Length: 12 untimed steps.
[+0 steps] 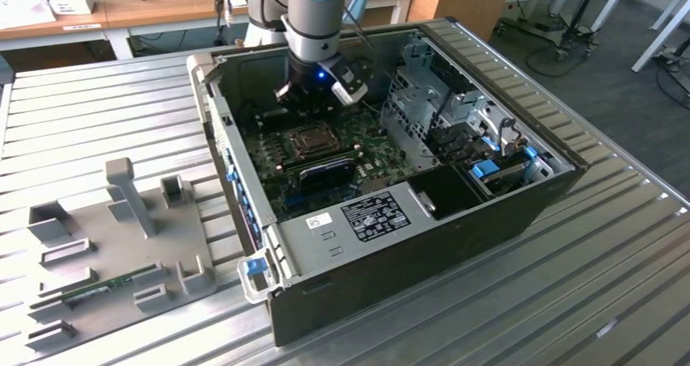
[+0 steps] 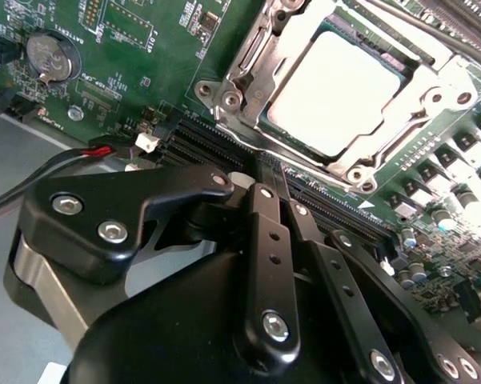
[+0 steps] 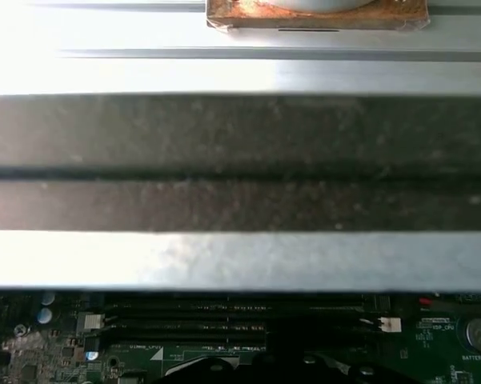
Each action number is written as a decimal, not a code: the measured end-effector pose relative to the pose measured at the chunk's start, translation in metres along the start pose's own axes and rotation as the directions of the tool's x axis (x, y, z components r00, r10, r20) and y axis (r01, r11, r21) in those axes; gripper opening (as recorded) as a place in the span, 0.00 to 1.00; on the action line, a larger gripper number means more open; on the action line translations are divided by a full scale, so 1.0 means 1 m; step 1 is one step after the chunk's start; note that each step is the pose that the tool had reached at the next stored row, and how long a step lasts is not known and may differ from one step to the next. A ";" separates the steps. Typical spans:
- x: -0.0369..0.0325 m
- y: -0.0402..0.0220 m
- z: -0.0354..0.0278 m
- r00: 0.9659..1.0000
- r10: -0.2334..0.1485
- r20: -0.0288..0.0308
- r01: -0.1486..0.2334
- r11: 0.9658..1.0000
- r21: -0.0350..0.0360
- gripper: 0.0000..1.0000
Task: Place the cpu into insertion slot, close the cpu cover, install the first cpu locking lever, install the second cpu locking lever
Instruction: 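Install the first cpu locking lever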
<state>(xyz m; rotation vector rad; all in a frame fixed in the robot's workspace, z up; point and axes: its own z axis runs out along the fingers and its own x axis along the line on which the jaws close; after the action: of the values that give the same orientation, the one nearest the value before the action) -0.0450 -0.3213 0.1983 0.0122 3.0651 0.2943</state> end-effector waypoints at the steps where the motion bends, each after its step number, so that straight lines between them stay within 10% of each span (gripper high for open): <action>1: -0.0001 0.0002 -0.0010 1.000 0.000 0.000 0.000 1.000 0.000 0.11; 8: -0.0001 0.0001 -0.0021 1.000 0.000 0.000 0.000 1.000 -0.003 0.11; 12: -0.0001 -0.0014 -0.0023 1.000 0.002 0.001 -0.002 0.999 -0.033 0.11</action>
<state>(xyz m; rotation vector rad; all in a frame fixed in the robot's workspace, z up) -0.0451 -0.3232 0.2003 0.0134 3.0583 0.3454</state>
